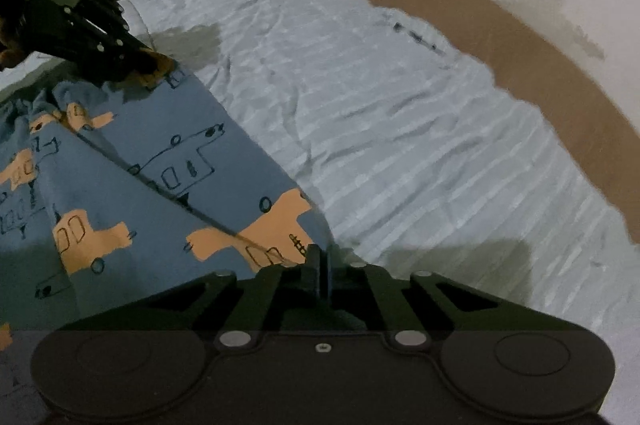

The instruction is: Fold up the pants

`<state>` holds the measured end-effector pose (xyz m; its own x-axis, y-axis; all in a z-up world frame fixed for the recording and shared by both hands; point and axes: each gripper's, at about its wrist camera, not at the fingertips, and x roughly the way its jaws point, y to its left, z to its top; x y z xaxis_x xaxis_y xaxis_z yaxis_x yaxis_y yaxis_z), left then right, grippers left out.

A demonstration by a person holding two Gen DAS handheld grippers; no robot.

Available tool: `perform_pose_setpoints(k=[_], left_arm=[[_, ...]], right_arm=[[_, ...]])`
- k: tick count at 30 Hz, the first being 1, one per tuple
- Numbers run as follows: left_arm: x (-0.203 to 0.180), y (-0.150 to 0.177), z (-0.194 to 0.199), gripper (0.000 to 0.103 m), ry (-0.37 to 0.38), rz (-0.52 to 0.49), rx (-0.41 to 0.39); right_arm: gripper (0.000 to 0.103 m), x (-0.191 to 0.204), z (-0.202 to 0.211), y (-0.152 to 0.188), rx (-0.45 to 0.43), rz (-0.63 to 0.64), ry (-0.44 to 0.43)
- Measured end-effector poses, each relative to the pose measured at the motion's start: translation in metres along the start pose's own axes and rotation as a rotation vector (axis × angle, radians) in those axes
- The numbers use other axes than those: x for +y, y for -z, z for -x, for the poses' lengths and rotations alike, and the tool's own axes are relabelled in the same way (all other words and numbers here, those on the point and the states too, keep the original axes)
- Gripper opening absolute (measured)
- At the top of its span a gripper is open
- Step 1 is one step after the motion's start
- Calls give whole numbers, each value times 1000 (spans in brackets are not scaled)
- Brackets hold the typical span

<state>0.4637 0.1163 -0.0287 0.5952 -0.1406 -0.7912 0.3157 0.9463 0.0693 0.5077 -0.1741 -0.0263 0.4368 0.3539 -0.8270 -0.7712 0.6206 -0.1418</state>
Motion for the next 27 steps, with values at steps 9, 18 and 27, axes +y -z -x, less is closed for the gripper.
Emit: perform_pose_setpoints(k=[9, 18, 27], left_arm=[[31, -11, 23, 2, -191, 200, -145], [46, 3, -10, 2, -190, 229, -93], [38, 11, 22, 2, -182, 214, -164]], right_arm=[[1, 18, 15, -46, -227, 67, 226], [1, 26, -41, -58, -177, 69, 255], [1, 32, -17, -51, -238, 47, 238]])
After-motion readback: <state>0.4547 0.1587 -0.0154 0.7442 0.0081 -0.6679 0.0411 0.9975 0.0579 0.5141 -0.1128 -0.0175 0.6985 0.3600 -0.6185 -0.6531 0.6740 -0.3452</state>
